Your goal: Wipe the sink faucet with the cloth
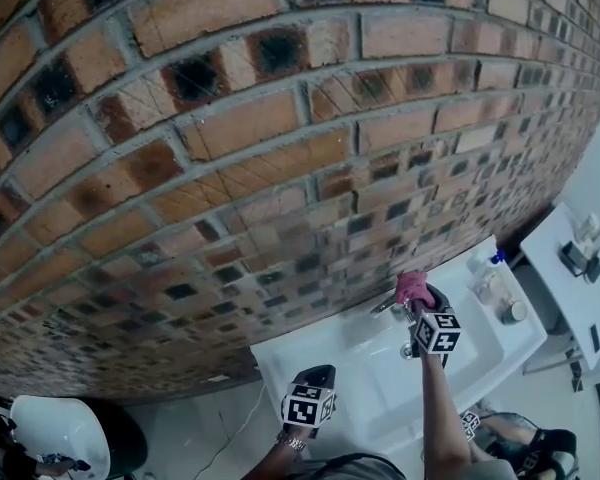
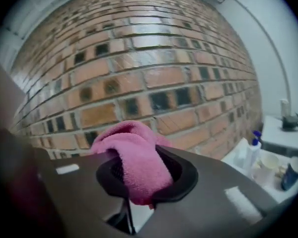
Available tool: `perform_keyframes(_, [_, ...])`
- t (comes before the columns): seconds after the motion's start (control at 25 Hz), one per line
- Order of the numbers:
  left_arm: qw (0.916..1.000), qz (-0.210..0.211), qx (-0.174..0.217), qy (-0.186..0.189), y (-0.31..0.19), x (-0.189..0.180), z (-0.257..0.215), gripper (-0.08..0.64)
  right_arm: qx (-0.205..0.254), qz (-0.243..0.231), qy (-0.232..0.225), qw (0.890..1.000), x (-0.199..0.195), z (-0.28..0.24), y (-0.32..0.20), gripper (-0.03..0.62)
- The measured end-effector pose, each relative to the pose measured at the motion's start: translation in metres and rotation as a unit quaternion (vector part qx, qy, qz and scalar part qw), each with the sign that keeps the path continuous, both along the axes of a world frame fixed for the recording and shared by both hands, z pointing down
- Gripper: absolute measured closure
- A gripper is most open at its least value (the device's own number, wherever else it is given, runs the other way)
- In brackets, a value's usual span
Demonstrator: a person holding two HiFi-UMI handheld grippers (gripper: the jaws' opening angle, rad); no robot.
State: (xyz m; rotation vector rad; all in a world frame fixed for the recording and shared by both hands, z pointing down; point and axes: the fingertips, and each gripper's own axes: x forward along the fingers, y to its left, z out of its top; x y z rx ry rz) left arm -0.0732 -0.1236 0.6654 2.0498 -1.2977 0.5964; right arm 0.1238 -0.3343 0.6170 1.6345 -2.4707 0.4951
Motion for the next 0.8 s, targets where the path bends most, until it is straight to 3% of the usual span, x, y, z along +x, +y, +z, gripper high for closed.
perform_keyframes(0.08, [1.0, 0.009, 0.001, 0.0, 0.002, 0.008, 0.0, 0.54, 0.027, -0.052, 0.051, 0.997, -0.028, -0.012, 0.012, 0.526])
perform_keyframes(0.28, [0.9999, 0.014, -0.001, -0.002, 0.001, 0.009, 0.001, 0.54, 0.079, -0.121, 0.133, 0.981, -0.079, -0.016, 0.044, 0.526])
perform_keyframes(0.36, [0.9999, 0.013, -0.004, -0.003, 0.001, 0.008, 0.003, 0.54, 0.079, -0.179, 0.175, 0.965, -0.105, -0.002, 0.061, 0.526])
perform_keyframes(0.44, [0.9999, 0.013, -0.004, -0.003, 0.001, 0.008, 0.005, 0.54, 0.079, -0.221, 0.238, 0.942, -0.124, 0.018, 0.076, 0.526])
perform_keyframes(0.52, [0.9999, 0.013, -0.005, -0.004, 0.002, 0.009, 0.005, 0.54, 0.095, -0.218, 0.291, 0.927, -0.126, 0.026, 0.079, 0.528])
perform_keyframes(0.56, [0.9999, 0.013, -0.006, -0.004, 0.003, 0.009, 0.005, 0.54, 0.103, -0.205, 0.302, 0.925, -0.124, 0.024, 0.076, 0.528])
perform_keyframes(0.8, [1.0, -0.001, -0.005, -0.006, 0.004, -0.003, 0.004, 0.54, 0.136, -0.099, 0.32, 0.932, -0.1, -0.007, 0.038, 0.526])
